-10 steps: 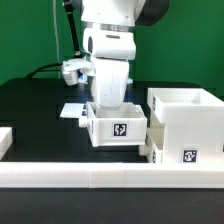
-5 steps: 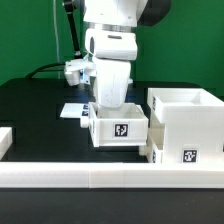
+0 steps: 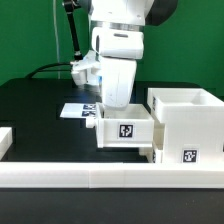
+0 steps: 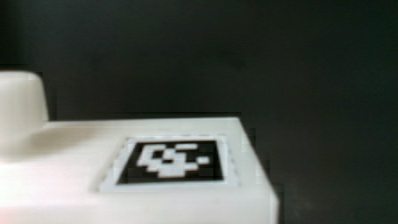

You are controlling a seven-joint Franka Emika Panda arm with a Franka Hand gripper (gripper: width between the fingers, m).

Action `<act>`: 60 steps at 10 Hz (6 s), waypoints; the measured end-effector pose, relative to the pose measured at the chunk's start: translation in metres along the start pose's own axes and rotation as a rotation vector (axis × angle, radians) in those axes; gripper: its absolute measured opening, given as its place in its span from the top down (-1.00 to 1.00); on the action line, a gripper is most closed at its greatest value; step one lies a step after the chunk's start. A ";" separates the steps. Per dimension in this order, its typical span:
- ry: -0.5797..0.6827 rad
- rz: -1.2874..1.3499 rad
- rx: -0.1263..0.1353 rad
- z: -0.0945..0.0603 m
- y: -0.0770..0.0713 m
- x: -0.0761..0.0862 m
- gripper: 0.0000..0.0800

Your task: Assemble drawer

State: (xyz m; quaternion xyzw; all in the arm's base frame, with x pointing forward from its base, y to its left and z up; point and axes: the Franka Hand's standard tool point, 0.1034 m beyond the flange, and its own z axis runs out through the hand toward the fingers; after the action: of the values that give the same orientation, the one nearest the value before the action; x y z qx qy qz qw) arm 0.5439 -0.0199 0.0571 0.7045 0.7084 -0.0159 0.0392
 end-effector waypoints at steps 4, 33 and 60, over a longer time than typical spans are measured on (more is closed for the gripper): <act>0.000 0.008 0.001 0.000 0.000 0.001 0.89; 0.001 -0.019 0.026 0.001 0.003 0.016 0.89; -0.031 0.006 0.008 -0.040 0.032 -0.041 -0.62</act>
Offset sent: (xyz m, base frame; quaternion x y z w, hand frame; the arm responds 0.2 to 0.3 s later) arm 0.0000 0.0000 0.0000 0.0000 0.0000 0.0000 1.0000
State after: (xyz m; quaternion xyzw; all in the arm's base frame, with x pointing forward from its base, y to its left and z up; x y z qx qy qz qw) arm 0.5743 -0.0577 0.1010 0.7064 0.7056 -0.0296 0.0471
